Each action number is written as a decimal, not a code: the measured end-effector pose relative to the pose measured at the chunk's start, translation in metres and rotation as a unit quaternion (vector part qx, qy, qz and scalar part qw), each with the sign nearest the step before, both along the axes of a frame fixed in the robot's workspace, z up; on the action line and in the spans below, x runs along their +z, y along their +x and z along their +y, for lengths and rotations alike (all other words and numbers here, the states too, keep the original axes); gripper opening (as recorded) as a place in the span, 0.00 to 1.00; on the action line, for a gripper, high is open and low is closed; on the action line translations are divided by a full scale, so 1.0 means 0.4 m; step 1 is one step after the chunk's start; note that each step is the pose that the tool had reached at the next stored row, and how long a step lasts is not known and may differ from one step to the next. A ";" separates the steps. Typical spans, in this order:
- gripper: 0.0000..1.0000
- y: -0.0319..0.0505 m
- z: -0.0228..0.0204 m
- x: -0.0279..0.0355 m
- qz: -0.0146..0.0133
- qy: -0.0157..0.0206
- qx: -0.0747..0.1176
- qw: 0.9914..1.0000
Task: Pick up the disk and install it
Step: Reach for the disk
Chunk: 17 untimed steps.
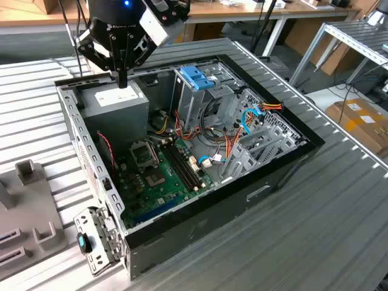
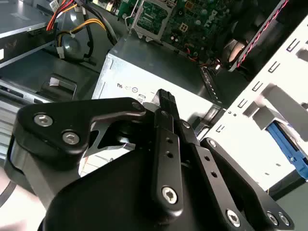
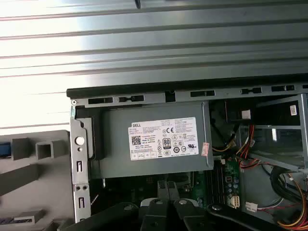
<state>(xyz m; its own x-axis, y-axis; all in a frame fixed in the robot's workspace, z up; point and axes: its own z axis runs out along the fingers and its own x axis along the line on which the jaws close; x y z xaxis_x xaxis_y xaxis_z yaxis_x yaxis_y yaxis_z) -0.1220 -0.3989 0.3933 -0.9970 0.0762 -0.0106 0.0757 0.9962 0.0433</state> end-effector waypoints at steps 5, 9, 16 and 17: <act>0.11 0.000 0.000 0.000 0.000 0.000 0.000 1.000; 0.11 -0.006 0.000 0.000 0.000 0.000 0.000 1.000; 0.11 -0.009 0.000 0.000 0.000 0.000 0.000 1.000; 0.11 -0.009 0.000 0.000 0.000 0.000 0.000 1.000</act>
<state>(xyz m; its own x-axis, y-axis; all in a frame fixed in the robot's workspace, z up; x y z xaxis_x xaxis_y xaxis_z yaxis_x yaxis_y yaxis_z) -0.1257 -0.3989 0.3933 -0.9970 0.0762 -0.0103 0.0756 0.9962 0.0433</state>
